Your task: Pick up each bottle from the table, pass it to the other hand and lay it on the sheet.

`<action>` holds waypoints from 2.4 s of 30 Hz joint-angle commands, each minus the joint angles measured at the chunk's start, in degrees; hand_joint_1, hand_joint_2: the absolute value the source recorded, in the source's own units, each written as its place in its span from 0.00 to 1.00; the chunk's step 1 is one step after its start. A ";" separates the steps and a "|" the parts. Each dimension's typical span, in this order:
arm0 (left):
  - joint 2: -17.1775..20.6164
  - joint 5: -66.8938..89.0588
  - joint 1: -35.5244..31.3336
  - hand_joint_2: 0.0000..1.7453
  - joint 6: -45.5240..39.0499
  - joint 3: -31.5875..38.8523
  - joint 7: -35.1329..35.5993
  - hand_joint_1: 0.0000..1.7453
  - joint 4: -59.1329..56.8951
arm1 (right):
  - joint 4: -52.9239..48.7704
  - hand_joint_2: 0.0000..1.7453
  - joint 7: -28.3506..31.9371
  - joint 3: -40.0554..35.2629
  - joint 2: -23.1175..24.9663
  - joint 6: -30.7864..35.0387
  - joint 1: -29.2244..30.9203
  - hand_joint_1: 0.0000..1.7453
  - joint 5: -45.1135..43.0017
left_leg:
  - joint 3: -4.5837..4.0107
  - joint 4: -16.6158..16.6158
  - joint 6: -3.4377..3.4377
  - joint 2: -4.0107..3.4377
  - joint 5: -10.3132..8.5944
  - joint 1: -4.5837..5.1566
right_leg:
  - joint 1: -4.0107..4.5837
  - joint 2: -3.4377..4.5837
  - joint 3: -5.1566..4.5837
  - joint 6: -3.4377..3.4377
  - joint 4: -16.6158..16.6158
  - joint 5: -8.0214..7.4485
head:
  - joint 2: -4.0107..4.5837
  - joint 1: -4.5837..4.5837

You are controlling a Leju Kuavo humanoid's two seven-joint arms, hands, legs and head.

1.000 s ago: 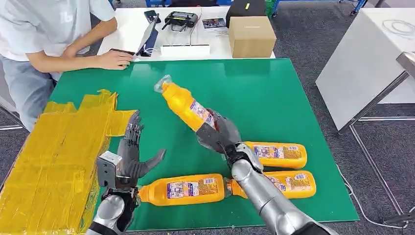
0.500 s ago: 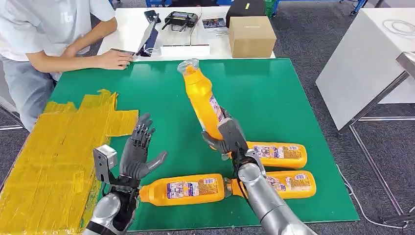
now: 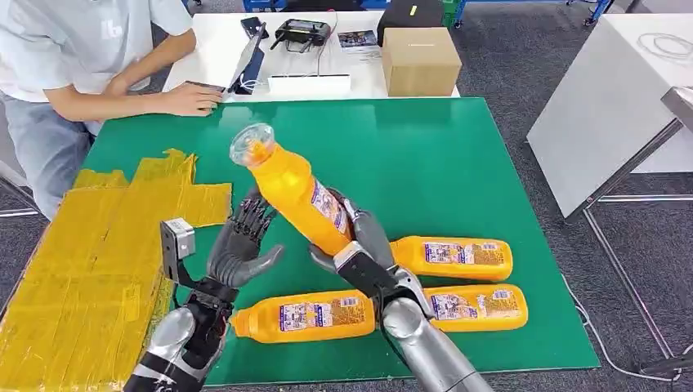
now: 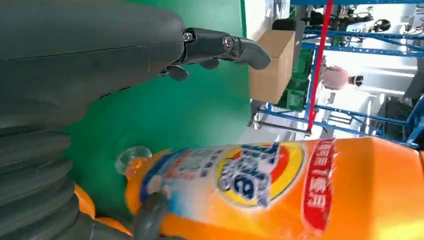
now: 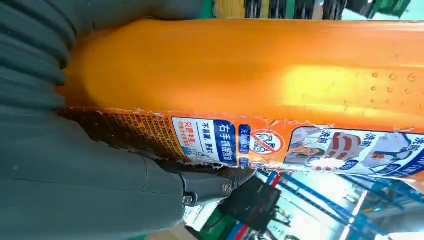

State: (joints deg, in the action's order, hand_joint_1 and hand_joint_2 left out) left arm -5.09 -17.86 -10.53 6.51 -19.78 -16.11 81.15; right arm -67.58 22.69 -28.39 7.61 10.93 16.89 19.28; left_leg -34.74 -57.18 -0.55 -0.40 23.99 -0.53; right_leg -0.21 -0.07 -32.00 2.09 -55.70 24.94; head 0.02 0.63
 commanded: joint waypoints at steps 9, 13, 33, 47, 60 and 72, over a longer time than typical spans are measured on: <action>1.62 -0.34 -2.97 1.00 -0.13 -1.71 0.36 0.00 -3.97 | -0.43 1.00 0.04 -2.76 -2.08 0.27 0.99 1.00 -0.04 | 0.13 0.05 0.00 0.06 0.03 0.00 | 0.00 -0.04 0.14 -0.01 0.04 0.04 | 0.00 0.00; 1.76 -0.97 -2.96 1.00 -0.17 -1.60 0.35 0.00 -3.84 | 0.34 1.00 -0.04 -3.47 -2.05 0.28 1.21 1.00 0.43 | 0.28 0.04 0.00 0.09 0.09 -0.02 | 0.02 -0.05 0.31 -0.03 0.07 0.09 | 0.00 0.00; 1.66 -0.97 -1.69 1.00 -1.23 -0.99 -2.26 0.00 0.47 | 10.47 1.00 -0.76 -9.27 -0.39 -2.53 2.26 1.00 3.27 | 0.25 0.07 0.01 -0.02 0.10 -0.01 | 0.02 0.06 0.28 -0.03 0.07 0.08 | 0.00 -0.02; 1.33 -1.01 -2.00 1.00 -0.87 -1.52 -2.44 0.00 -0.54 | 12.82 1.00 -0.86 -11.45 0.04 -3.62 2.82 1.00 4.01 | 0.20 0.06 0.00 0.04 0.08 -0.02 | 0.03 0.00 0.24 -0.02 0.07 0.07 | 0.00 -0.02; 0.61 -1.70 -2.79 1.00 -0.89 -1.36 -1.98 0.24 -4.10 | 12.47 1.00 -0.96 -12.12 0.00 -3.09 2.73 1.00 4.62 | 0.13 0.06 0.00 0.06 0.04 -0.02 | 0.02 -0.04 0.17 -0.02 0.06 0.05 | 0.00 -0.02; 0.53 -1.16 -2.41 1.00 -2.62 -0.41 -2.78 1.00 -2.65 | 9.62 1.00 -0.69 -11.40 -0.84 -1.30 1.94 1.00 4.63 | 0.12 0.05 0.00 0.08 0.05 -0.02 | 0.02 -0.05 0.17 -0.02 0.06 0.06 | 0.00 -0.02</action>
State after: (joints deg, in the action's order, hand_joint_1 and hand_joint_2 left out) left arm -4.74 -19.28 -10.89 4.70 -19.91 -18.69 80.98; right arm -58.18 21.73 -37.55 8.31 9.01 17.40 23.78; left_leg -34.79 -57.17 -0.55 -0.40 23.99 -0.54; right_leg -0.20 -0.08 -32.04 2.08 -55.71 24.94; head 0.02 0.61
